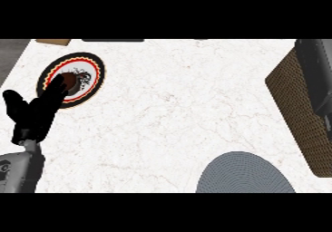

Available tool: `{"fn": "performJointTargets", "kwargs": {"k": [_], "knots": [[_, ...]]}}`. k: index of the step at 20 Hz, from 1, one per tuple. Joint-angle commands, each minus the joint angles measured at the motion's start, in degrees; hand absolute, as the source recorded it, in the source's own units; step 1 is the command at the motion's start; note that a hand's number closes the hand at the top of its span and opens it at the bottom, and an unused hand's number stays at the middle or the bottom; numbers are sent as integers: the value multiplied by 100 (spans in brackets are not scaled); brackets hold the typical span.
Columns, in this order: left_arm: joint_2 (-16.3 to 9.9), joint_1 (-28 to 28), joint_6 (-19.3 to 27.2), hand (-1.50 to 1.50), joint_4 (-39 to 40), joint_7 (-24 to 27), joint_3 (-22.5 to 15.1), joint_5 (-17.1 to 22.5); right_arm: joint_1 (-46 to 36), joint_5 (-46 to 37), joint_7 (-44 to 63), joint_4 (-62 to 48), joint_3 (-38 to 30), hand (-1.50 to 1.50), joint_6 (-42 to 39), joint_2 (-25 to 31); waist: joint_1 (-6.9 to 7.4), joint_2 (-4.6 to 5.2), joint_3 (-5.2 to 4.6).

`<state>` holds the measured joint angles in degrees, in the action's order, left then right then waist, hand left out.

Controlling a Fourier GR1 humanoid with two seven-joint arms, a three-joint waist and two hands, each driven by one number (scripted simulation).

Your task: Pick the eggplant from the placemat and place it in the basket

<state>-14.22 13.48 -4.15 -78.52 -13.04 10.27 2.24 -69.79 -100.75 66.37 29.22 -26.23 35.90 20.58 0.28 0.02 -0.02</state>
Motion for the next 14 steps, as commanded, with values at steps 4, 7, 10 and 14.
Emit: {"fn": "performJointTargets", "kwargs": {"k": [4, 7, 10, 14], "knots": [[146, -285, 84, 0, -232, 67, -156, -147, 772, 203, 447, 701, -218, 150, 507, -185, -28, -13, 2], [-98, -169, -114, 0, -284, -72, 52, 69, 1247, 510, -18, 759, -501, 150, 892, 0, 4, 8, 6], [70, -167, 18, 0, -141, 13, -59, -55, 1314, -45, 878, 1140, -767, -150, 955, 29, -20, 9, 2], [-252, 119, -155, 0, 261, 55, 289, 133, 1822, 295, 159, 1355, -966, -150, 1008, -43, -69, 11, 1]]}}
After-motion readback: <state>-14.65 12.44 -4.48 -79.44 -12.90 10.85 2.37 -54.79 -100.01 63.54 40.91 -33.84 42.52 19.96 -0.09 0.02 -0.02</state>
